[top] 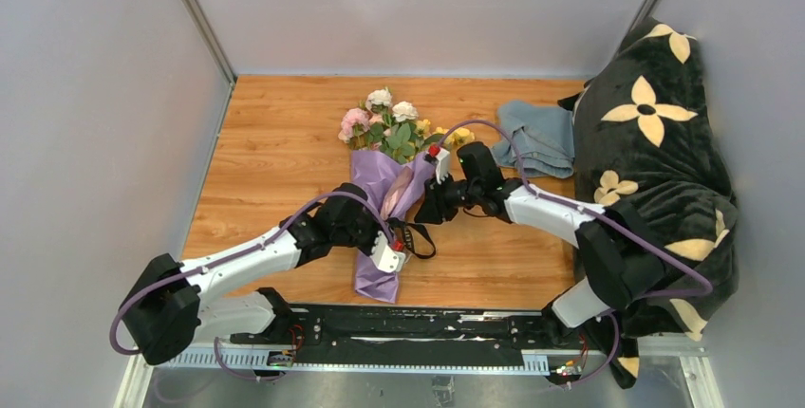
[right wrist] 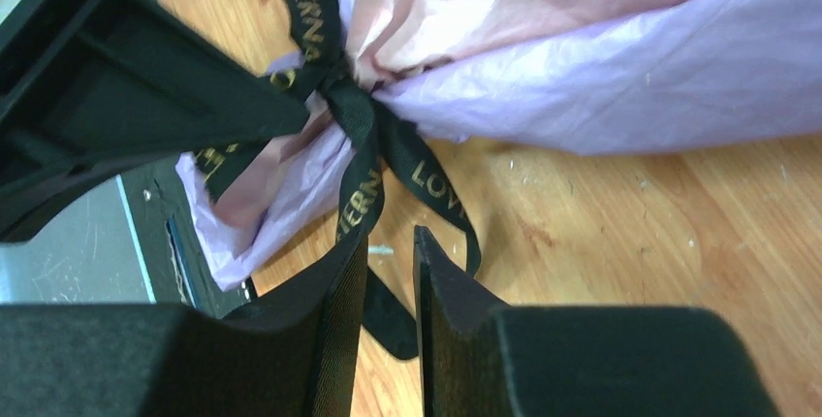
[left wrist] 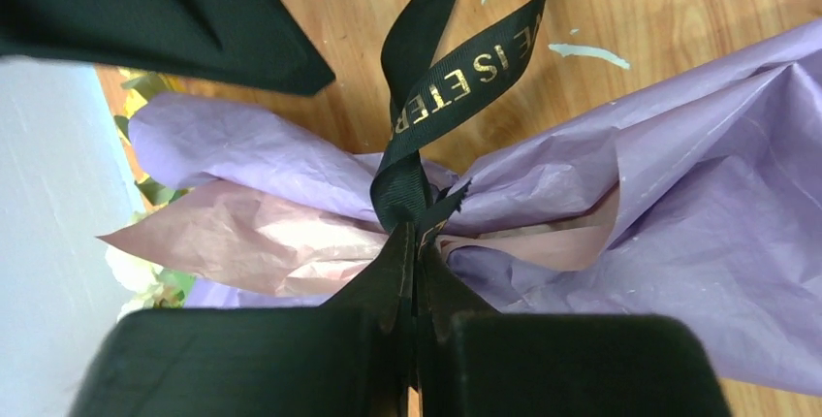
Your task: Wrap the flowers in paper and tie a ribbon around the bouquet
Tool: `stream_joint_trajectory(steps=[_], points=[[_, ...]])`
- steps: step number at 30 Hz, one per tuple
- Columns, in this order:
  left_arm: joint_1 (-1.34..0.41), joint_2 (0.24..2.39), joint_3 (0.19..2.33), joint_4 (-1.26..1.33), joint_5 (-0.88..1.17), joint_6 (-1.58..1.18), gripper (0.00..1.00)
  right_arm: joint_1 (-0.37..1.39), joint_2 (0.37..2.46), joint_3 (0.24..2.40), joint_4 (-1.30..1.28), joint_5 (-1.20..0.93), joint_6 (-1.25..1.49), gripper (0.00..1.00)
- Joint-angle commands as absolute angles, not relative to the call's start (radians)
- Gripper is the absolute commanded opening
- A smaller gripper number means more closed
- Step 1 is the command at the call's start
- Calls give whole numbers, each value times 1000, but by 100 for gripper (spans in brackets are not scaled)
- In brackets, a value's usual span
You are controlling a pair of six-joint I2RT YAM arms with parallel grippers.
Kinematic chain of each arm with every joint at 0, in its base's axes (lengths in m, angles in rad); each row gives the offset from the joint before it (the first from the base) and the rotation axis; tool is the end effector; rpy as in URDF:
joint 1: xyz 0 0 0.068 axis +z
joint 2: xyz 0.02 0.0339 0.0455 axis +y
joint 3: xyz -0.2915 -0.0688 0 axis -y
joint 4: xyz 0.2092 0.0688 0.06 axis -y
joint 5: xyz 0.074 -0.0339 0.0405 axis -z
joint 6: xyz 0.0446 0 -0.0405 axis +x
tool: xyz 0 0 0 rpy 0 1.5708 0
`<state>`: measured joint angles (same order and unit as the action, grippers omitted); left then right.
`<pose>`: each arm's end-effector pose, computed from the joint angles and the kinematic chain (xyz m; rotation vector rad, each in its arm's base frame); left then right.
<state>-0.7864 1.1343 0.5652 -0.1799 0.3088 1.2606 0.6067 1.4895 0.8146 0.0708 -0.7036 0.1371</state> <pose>0.1251 -0.1445 0.2362 2.0220 1.0516 -0.1113 0.2185 0.1868 0.2588 -0.9288 2.0515 1.1780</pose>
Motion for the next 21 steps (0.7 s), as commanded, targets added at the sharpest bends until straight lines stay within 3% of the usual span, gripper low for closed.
stream_joint_trajectory(steps=[1, 9, 17, 21], points=[[-796, 1092, 611, -256, 384, 1214, 0, 635, 1593, 877, 211, -730, 209, 26], [-796, 1061, 628, -294, 336, 1106, 0, 667, 1698, 979, 255, -717, 229, 22], [-796, 935, 677, -509, 513, 1174, 0, 674, 1822, 1040, 286, -690, 257, 22], [-796, 906, 734, -686, 507, 1191, 0, 673, 1887, 1100, 242, -639, 241, 22]])
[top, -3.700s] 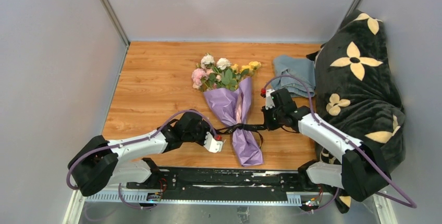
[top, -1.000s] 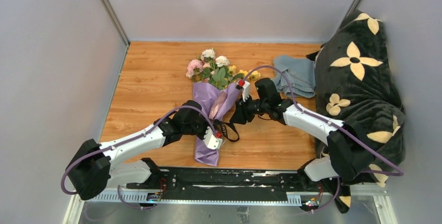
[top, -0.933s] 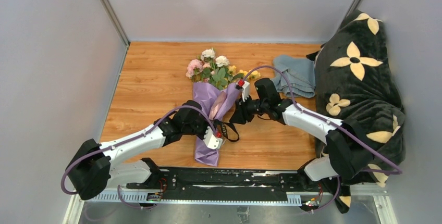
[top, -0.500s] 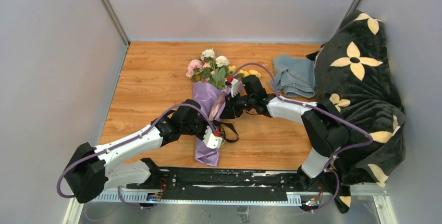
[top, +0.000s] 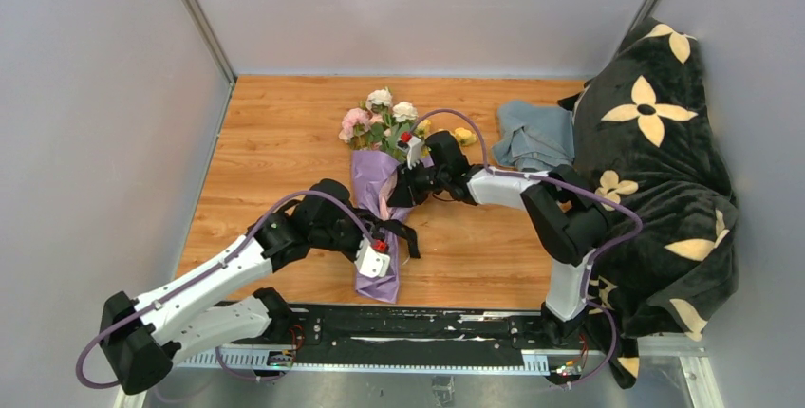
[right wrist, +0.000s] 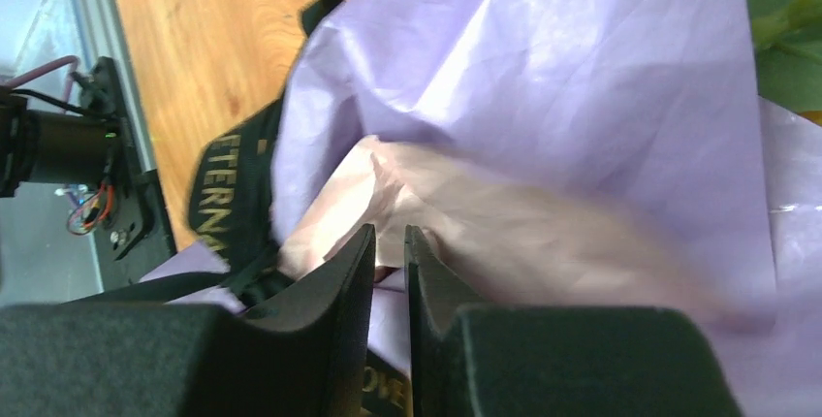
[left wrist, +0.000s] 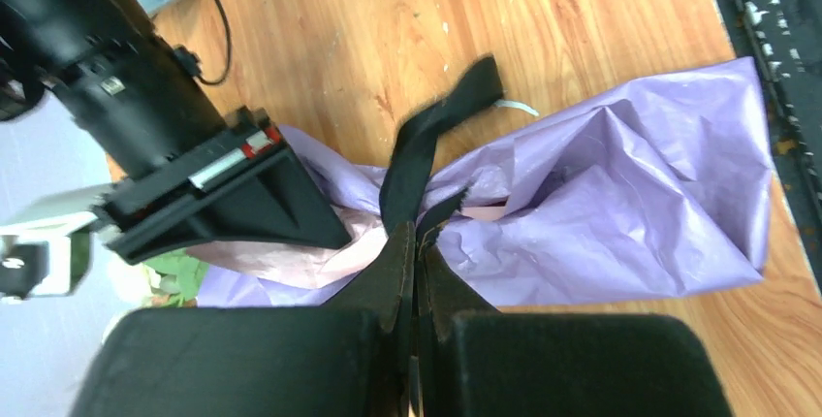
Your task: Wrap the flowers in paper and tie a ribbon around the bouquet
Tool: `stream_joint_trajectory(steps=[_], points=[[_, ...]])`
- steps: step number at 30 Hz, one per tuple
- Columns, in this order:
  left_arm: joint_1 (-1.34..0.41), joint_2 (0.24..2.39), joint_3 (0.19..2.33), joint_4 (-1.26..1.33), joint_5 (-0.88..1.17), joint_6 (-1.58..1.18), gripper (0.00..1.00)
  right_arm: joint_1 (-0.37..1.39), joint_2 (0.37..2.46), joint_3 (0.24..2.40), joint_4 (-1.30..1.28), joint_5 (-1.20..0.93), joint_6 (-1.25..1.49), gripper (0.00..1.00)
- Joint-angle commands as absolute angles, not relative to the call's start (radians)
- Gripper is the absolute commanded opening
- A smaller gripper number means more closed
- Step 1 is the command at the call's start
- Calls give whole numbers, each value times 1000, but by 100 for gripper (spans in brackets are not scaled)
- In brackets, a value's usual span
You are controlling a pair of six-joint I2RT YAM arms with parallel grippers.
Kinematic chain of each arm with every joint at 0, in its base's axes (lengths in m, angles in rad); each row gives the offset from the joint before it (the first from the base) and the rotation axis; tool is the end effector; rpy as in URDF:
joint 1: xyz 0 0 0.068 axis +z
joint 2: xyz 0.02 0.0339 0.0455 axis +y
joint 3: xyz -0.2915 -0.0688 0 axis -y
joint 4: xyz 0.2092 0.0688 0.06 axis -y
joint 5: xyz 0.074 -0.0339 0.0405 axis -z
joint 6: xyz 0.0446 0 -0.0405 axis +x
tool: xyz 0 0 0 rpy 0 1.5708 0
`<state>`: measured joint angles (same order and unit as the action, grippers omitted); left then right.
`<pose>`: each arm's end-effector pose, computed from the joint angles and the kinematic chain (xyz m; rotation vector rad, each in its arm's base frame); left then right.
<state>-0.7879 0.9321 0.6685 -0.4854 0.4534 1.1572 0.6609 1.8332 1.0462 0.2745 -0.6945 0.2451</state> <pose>0.0901 -0.1183 0.2733 1.9765 1.0749 -0.3285 0.2826 0.2559 0.2361 -0.8917 2.0159 1.2537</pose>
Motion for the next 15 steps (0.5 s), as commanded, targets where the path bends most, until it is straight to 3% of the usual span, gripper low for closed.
stream_joint_trajectory(steps=[1, 7, 9, 10, 13, 15], points=[[-796, 906, 747, -744, 512, 1198, 0, 673, 1898, 1112, 222, -629, 231, 21], [-795, 905, 763, -1079, 541, 1392, 0, 672, 1860, 1167, 121, -611, 153, 22], [-795, 903, 728, -1100, 534, 1461, 0, 673, 1819, 1200, 26, -663, 81, 27], [-795, 904, 713, -1098, 533, 1493, 0, 673, 1788, 1205, -22, -705, 38, 32], [-795, 927, 693, -1089, 541, 1543, 0, 678, 1637, 1110, -97, -794, -73, 60], [-794, 934, 678, -1072, 525, 1552, 0, 683, 1534, 987, -87, -785, -100, 69]])
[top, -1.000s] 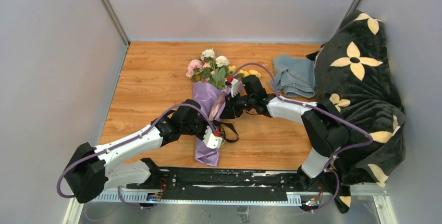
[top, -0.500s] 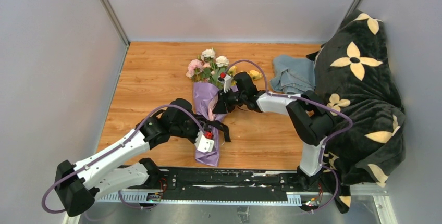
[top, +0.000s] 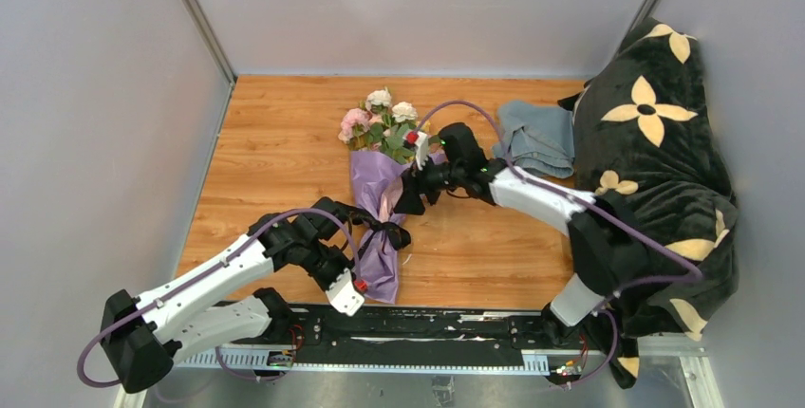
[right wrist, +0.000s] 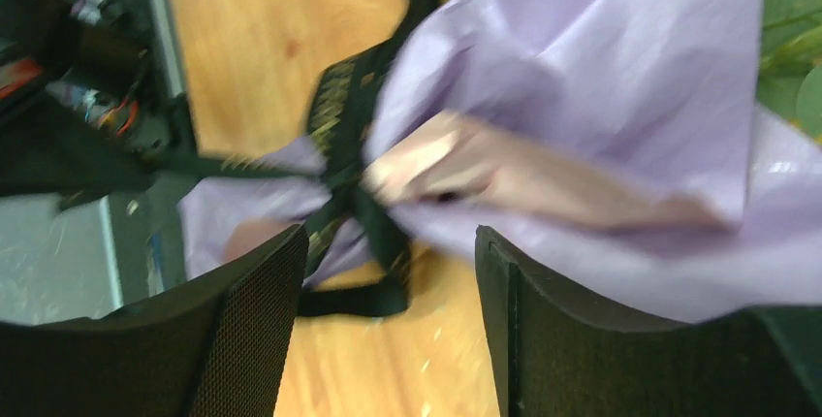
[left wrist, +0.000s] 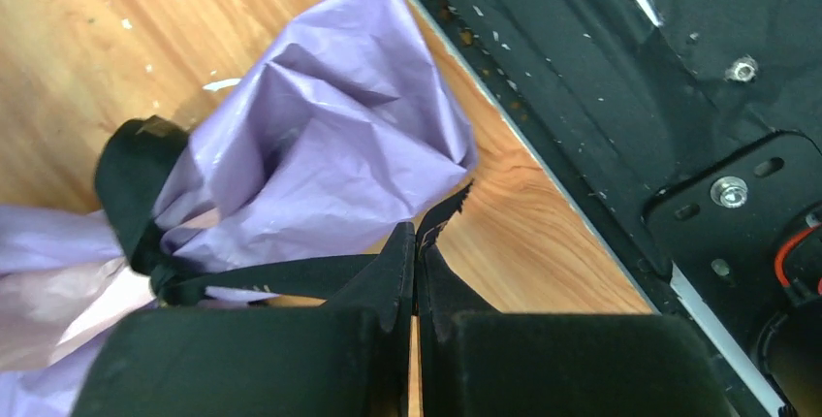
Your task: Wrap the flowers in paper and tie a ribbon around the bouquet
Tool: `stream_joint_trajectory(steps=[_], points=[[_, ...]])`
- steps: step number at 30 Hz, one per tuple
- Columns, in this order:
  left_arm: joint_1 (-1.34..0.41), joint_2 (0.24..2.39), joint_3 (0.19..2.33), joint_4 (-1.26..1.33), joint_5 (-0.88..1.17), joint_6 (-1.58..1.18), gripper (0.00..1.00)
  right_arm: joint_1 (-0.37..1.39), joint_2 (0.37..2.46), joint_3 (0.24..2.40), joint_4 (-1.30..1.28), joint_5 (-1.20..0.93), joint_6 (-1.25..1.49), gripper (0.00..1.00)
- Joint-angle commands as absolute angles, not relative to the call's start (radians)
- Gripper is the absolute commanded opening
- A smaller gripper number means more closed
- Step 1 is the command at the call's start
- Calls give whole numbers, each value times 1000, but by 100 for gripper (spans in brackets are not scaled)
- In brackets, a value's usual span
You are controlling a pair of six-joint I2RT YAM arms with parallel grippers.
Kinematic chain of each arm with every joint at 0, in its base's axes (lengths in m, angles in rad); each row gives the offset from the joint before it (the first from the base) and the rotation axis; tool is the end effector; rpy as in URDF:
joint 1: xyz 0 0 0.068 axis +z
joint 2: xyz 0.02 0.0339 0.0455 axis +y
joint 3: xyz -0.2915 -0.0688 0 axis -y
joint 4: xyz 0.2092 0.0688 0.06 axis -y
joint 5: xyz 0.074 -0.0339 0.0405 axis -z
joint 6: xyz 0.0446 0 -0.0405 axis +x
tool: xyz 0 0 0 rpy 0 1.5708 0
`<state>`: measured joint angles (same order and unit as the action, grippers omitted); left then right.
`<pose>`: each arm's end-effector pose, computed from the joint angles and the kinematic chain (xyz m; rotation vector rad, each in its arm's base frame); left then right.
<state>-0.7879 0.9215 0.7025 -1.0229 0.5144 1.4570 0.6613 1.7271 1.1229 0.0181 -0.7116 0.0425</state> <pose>0.0532 -0.0845 0.2520 2.4126 1.0335 -0.5086 0.2673 0.2449 0.2724 -1.0785 1.9457 1.1644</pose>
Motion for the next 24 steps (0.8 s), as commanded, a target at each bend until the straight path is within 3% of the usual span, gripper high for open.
stream_joint_trajectory(steps=[1, 5, 9, 20, 23, 24], points=[[-795, 929, 660, -1060, 513, 1561, 0, 689, 1495, 929, -62, -766, -96, 70], [-795, 916, 625, -1021, 491, 1569, 0, 730, 1466, 775, 114, -748, 50, 72], [-795, 922, 619, -1020, 494, 1566, 0, 740, 1534, 785, 186, -767, 137, 73], [-796, 952, 533, -1020, 484, 1683, 0, 765, 1638, 803, 191, -740, -35, 74], [-795, 940, 568, -1022, 432, 1628, 44, 765, 1652, 805, 199, -731, -55, 74], [-795, 931, 582, -1024, 395, 1592, 54, 765, 1656, 807, 200, -730, -58, 74]])
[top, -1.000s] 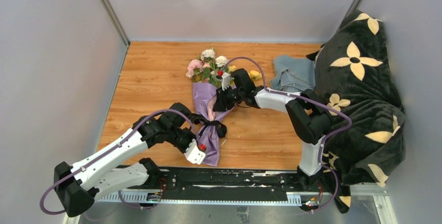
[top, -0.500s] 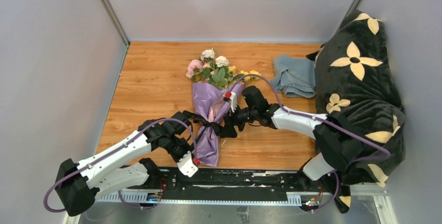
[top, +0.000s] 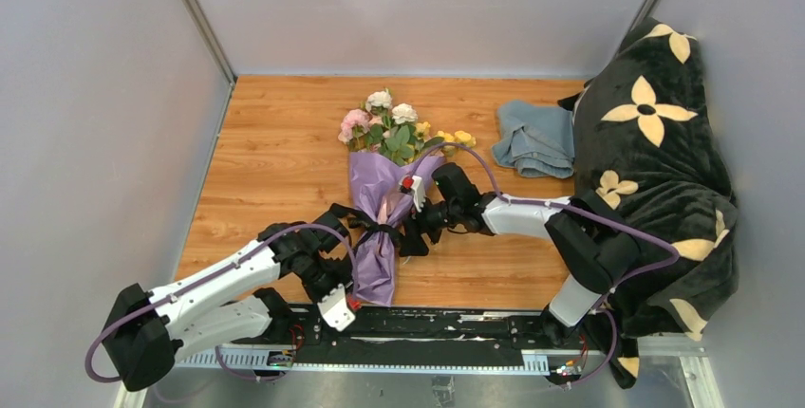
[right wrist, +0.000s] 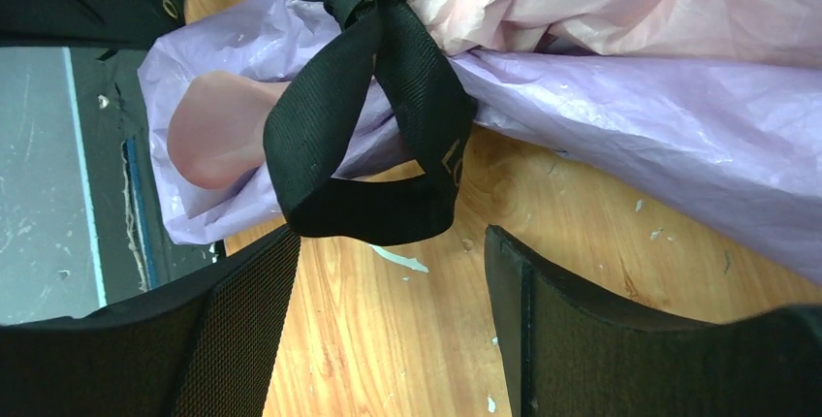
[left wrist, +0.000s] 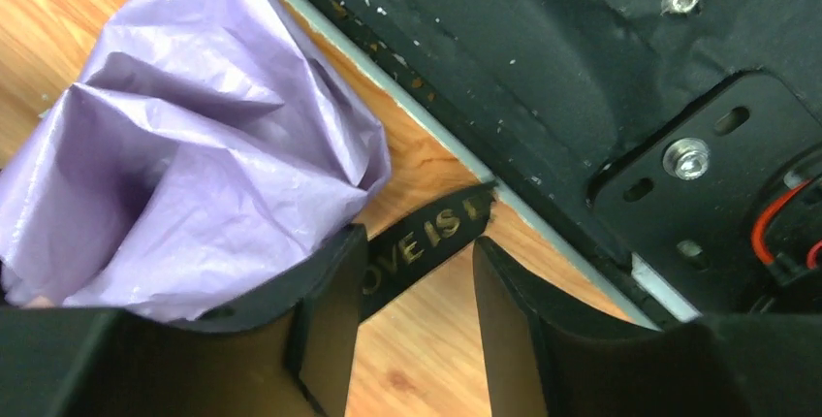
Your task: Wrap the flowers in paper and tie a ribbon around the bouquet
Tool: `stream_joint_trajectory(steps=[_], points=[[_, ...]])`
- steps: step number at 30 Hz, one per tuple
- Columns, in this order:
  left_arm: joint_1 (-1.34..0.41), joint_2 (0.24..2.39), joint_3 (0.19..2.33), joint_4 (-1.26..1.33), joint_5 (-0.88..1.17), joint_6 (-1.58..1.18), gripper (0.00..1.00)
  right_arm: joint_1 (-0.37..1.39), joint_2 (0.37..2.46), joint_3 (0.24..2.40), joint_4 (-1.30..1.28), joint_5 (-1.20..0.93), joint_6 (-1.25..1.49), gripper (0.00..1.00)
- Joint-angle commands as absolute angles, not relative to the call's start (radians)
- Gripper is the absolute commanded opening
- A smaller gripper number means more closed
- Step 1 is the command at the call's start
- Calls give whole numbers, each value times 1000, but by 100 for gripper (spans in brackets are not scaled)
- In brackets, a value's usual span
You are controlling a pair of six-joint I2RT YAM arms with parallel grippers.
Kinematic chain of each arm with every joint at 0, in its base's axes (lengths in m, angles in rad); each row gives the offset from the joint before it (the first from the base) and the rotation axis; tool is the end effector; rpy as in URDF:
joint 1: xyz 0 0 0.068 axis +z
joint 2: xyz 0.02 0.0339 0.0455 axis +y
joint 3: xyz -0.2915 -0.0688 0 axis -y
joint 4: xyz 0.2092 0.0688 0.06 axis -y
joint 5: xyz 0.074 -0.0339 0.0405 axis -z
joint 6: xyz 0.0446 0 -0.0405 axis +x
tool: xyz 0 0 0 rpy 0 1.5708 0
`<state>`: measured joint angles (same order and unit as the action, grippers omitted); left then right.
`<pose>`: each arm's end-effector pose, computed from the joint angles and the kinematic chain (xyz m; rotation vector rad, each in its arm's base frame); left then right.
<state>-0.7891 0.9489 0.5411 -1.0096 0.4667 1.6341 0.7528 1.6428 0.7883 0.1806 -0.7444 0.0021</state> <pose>0.0445 -0.0733 0.2100 2.6087 0.9255 -0.5127 0.2034 0.2320 0.2192 -1.2343 1.9642 1.2317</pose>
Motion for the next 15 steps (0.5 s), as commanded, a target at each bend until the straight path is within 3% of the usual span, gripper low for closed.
stream_joint_trajectory(steps=[1, 5, 8, 12, 15], points=[[-793, 917, 595, -1030, 345, 1563, 59, 765, 1659, 806, 205, -738, -59, 75], [-574, 865, 616, -1046, 337, 1659, 68, 765, 1686, 786, 252, -784, -60, 75], [-379, 905, 623, -897, 421, 1591, 83, 765, 1723, 782, 304, -782, -57, 75], [-351, 1072, 626, -477, 346, 1314, 88, 765, 1768, 788, 354, -749, -57, 75], [-351, 1139, 603, -342, 360, 1314, 90, 765, 1775, 789, 365, -744, -58, 62]])
